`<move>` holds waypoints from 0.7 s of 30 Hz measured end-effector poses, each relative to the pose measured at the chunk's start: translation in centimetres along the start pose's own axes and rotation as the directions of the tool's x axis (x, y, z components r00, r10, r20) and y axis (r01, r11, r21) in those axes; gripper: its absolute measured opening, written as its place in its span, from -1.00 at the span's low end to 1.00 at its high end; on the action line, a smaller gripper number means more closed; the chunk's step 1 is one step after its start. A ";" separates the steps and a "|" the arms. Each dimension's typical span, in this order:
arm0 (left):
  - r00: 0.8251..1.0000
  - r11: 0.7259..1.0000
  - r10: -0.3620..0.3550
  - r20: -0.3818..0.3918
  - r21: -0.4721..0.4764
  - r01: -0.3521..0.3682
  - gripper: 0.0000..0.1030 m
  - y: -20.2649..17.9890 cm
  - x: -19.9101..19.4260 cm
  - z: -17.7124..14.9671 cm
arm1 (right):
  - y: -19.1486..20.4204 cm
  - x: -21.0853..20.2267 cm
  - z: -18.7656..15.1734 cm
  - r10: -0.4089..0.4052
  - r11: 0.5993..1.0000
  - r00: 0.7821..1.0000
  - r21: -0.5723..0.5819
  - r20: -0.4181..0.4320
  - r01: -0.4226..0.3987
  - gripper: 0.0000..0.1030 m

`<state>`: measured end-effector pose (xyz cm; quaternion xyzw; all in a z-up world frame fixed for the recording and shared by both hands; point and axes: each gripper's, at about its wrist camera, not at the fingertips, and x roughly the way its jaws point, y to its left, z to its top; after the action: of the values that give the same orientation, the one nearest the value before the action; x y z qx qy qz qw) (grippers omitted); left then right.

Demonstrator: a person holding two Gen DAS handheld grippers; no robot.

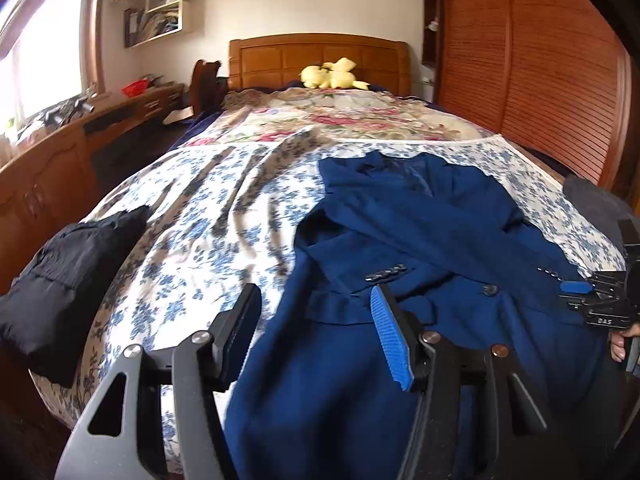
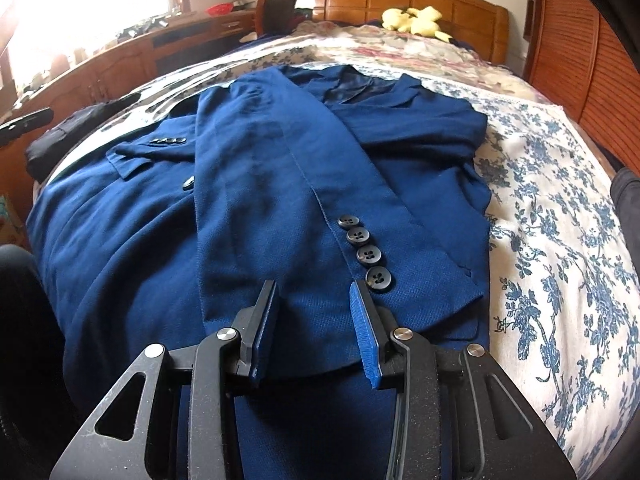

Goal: Fold large clothes
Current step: 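Lay the sleeve across the jacket front and open the right tool, then move the left tool to the jacket hem and grasp it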

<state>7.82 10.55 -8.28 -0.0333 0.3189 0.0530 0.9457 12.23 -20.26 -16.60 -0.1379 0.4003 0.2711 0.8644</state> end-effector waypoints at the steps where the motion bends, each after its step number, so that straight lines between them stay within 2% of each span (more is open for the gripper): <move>1: 1.000 1.000 0.002 -0.005 -0.007 -0.002 0.09 0.5 0.1 -0.2 | 0.0 -0.1 0.1 0.004 1.000 1.000 -0.001 -0.004 -0.004 -0.29; 6: 0.999 1.000 -0.005 -0.046 0.007 0.005 0.09 2.2 1.6 -0.9 | -0.7 -1.1 0.4 0.017 0.999 1.000 0.038 0.010 -0.017 -0.28; 7: 0.998 1.000 -0.008 -0.059 0.015 0.009 0.09 2.4 1.9 -1.1 | -0.9 -1.4 0.4 0.009 0.999 1.000 0.051 0.018 -0.010 -0.22; 11: 0.994 0.999 -0.038 -0.104 0.028 0.041 0.09 3.1 3.1 -2.2 | -2.3 -3.4 -0.1 -0.052 0.991 0.997 0.123 0.049 0.046 -0.05; 18: 0.982 0.996 -0.092 -0.164 0.007 0.094 0.08 4.3 4.4 -4.0 | -4.9 -6.0 -1.9 -0.167 0.964 0.986 0.212 0.012 0.161 -0.03; 20: 0.981 0.994 -0.110 -0.162 -0.021 0.108 0.02 4.9 4.6 -4.2 | -5.4 -6.7 -2.5 -0.191 0.957 0.982 0.219 -0.007 0.188 -0.03; 21: 0.980 0.993 -0.114 -0.165 -0.029 0.111 -0.08 5.0 4.6 -4.3 | -5.5 -7.0 -2.8 -0.201 0.956 0.980 0.217 -0.016 0.199 -0.03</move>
<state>8.29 15.51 -14.64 -0.0649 0.3939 -0.0004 0.9168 9.98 -28.55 -12.97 -0.0815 0.4091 0.1373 0.8984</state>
